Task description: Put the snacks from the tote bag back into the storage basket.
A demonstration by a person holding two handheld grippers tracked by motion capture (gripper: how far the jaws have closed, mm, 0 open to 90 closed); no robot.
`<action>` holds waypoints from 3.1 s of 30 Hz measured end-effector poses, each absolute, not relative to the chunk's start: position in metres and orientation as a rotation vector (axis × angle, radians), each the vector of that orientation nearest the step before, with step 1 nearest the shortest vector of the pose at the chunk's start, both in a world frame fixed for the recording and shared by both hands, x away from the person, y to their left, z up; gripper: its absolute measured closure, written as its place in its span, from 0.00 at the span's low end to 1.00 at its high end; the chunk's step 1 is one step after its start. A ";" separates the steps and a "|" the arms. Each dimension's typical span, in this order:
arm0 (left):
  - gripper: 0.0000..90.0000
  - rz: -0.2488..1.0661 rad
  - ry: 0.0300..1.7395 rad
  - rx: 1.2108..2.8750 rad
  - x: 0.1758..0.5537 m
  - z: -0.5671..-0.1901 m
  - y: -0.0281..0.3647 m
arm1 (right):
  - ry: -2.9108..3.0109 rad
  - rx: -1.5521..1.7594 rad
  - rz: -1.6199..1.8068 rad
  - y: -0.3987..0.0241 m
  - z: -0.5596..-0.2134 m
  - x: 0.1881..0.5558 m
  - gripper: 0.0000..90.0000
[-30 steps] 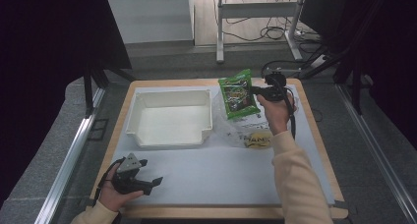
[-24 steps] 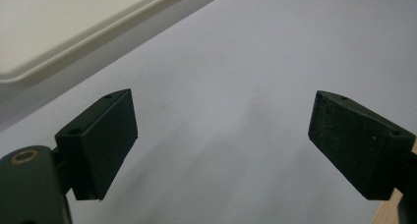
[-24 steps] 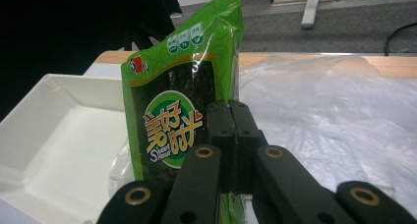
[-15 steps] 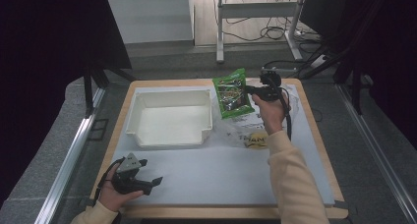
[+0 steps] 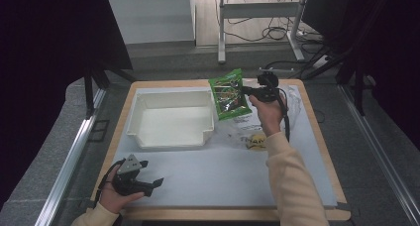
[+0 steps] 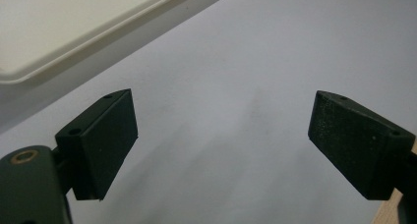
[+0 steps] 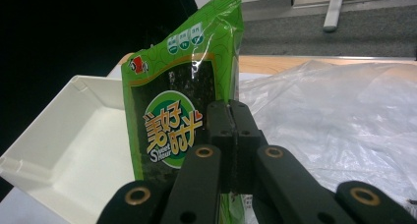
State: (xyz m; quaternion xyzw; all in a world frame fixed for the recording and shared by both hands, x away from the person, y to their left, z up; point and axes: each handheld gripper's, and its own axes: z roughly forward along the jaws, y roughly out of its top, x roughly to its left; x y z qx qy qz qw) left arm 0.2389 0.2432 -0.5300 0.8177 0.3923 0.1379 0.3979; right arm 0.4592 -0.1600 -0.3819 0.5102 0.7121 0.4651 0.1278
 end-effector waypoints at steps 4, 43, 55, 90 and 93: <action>0.13 0.350 0.993 2.071 0.239 -0.530 0.243 | 2.080 1.472 1.354 -0.155 -0.381 0.459 0.99; 0.13 0.346 0.987 2.064 0.239 -0.529 0.244 | 2.160 1.392 1.420 -0.102 -0.375 0.462 1.00; 0.13 0.348 0.987 2.058 0.239 -0.528 0.245 | 2.192 1.387 1.440 -0.083 -0.384 0.466 1.00; 0.13 0.349 0.994 2.053 0.239 -0.528 0.245 | 2.242 1.380 1.486 -0.050 -0.401 0.468 0.99; 0.13 0.349 0.993 2.053 0.239 -0.528 0.245 | 2.246 1.375 1.487 -0.047 -0.401 0.468 0.99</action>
